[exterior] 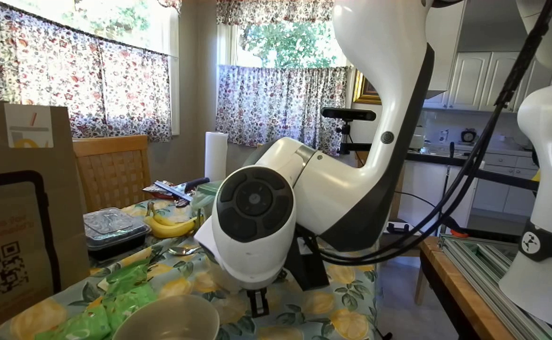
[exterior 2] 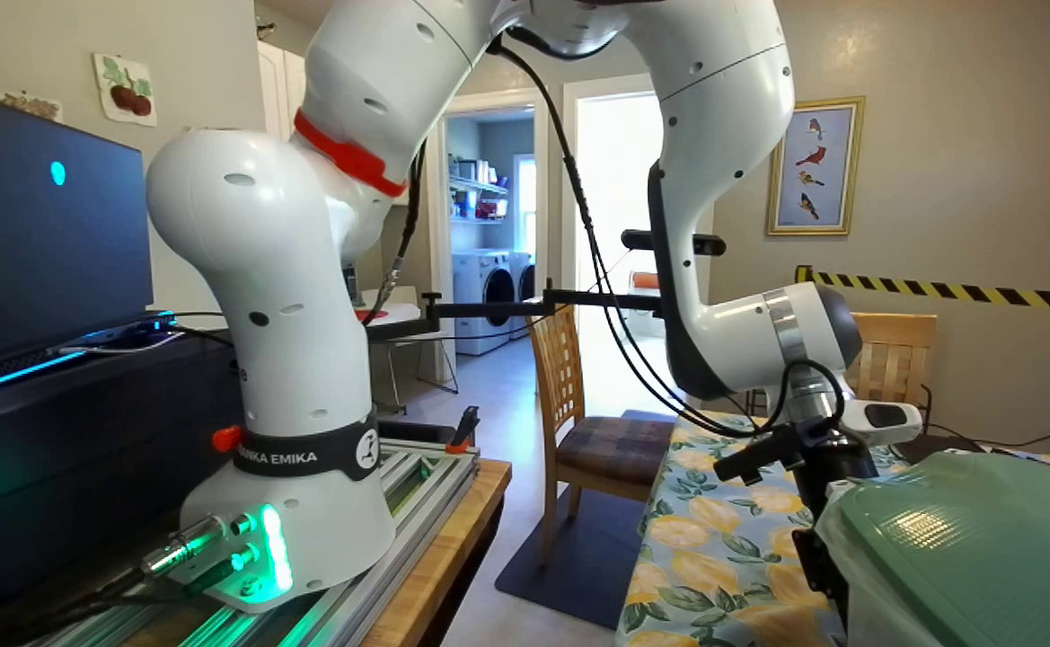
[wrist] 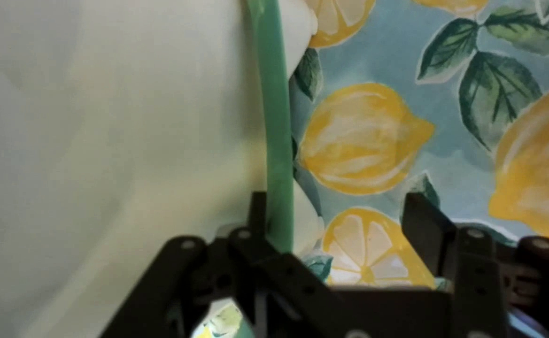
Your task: Turn the bin around then open it.
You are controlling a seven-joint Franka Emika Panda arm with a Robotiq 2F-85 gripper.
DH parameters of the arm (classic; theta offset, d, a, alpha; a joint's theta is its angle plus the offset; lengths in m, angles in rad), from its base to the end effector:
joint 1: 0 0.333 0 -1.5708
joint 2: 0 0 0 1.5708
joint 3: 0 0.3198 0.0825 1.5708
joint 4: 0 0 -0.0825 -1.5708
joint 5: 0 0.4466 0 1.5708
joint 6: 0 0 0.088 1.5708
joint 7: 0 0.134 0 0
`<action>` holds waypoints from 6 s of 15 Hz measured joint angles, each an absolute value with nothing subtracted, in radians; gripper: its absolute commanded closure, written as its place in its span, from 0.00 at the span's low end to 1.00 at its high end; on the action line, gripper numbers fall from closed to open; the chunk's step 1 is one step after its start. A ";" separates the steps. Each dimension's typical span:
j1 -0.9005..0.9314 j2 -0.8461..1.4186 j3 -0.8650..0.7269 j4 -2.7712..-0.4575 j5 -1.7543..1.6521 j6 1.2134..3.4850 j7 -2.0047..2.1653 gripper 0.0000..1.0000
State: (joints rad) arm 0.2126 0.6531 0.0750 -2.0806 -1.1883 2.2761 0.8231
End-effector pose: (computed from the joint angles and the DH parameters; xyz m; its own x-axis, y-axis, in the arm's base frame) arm 0.5455 0.1241 0.0109 0.9069 0.4000 -0.1325 0.3817 -0.6468 0.6603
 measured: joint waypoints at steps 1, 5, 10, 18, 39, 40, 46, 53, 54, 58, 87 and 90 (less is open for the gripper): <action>0.213 0.652 0.073 -2.077 -1.188 2.274 0.823 0.10; 0.212 0.654 0.067 -2.073 -1.189 2.283 0.835 0.00; 0.212 0.656 0.065 -2.074 -1.189 2.288 0.847 0.34; 0.211 0.653 0.043 -2.073 -1.209 2.282 0.865 0.94; 0.184 0.396 0.125 -2.177 -0.728 2.280 0.674 0.97; 0.184 0.374 0.125 -2.189 -0.700 2.283 0.664 0.97; 0.185 0.258 0.124 -2.252 -0.570 2.287 0.617 0.97; 0.178 0.152 0.109 -2.290 -0.429 2.286 0.542 0.97; 0.174 0.136 0.105 -2.296 -0.412 2.285 0.533 0.97; 0.151 0.070 0.093 -2.316 -0.353 2.279 0.493 0.97; -0.009 -0.176 -0.063 -2.334 0.370 2.146 0.090 0.97; -0.010 -0.160 -0.064 -2.334 0.461 2.194 0.119 0.97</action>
